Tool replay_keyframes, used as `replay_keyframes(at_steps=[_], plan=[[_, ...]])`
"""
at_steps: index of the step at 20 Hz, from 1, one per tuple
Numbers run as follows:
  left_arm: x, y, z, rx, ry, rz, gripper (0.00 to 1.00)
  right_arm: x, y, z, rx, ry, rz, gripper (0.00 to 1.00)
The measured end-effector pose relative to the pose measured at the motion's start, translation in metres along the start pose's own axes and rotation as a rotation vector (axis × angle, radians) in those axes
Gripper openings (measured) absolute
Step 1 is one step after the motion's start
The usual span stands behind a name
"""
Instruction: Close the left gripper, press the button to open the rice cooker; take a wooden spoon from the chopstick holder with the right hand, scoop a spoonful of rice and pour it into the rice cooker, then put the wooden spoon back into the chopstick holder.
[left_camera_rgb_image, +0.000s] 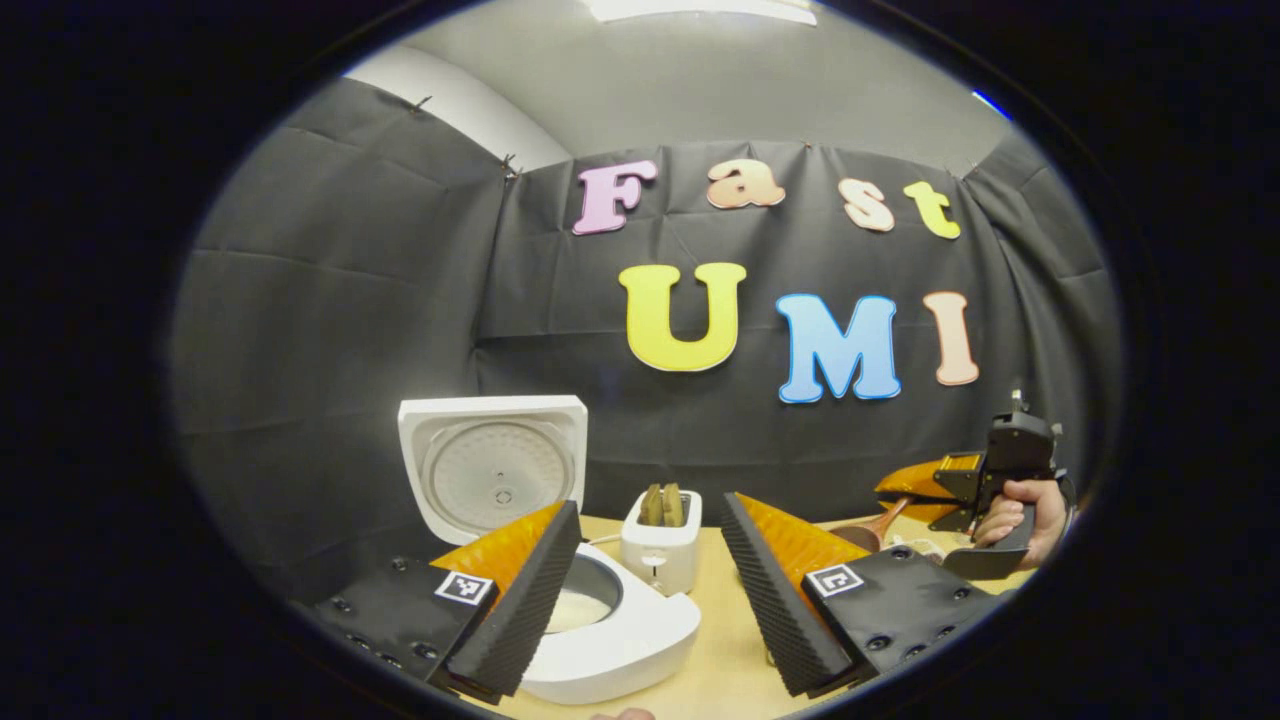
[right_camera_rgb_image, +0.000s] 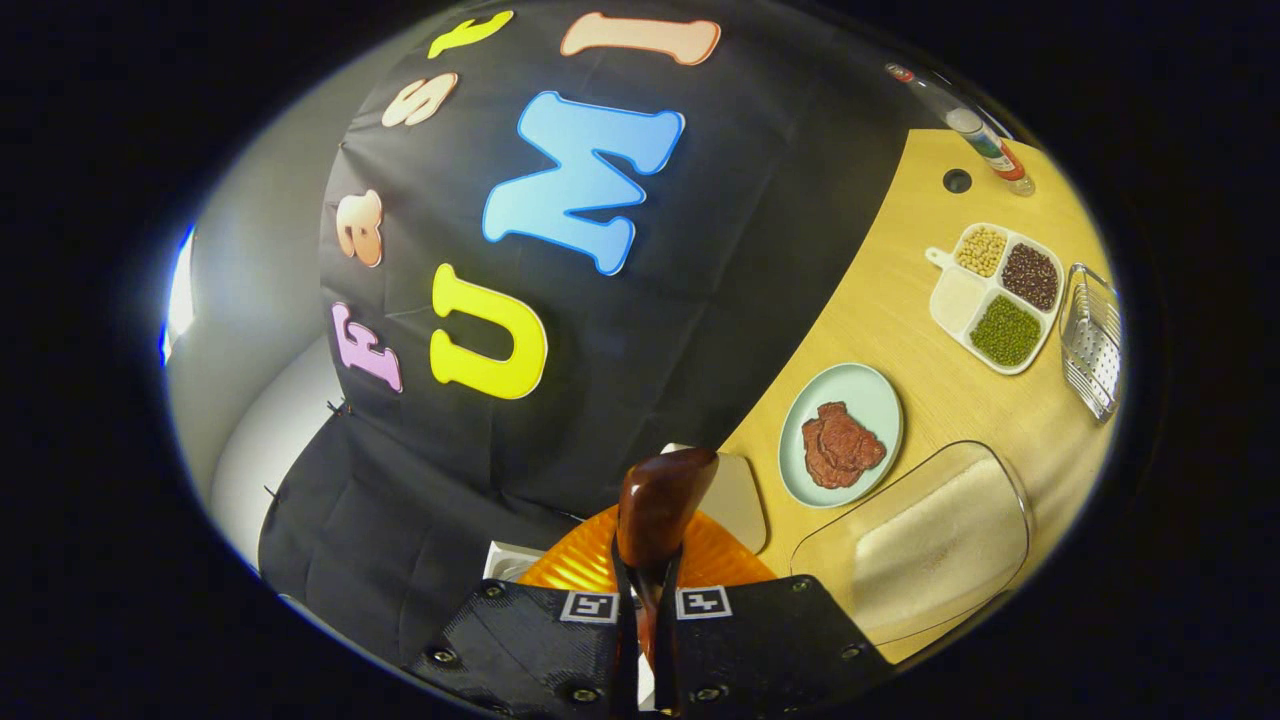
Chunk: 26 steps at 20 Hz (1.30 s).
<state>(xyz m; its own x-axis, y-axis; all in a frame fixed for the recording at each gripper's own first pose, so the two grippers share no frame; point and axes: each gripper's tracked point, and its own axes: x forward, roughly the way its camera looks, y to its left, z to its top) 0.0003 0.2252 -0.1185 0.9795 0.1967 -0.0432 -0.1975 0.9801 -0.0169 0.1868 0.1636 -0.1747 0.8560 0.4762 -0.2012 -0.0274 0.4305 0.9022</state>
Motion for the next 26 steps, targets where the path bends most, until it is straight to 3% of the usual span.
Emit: replay_keyframes(at_steps=[18, 26], plan=[[-0.004, 0.070, -0.018, -0.030, 0.019, 0.084, 0.98, 0.089, 0.080, -0.078, 0.074, 0.126, 0.104, 0.06], [0.001, 0.097, -0.021, -0.049, 0.014, 0.126, 0.98, 0.136, 0.106, -0.124, -0.007, 0.201, 0.119, 0.06]])
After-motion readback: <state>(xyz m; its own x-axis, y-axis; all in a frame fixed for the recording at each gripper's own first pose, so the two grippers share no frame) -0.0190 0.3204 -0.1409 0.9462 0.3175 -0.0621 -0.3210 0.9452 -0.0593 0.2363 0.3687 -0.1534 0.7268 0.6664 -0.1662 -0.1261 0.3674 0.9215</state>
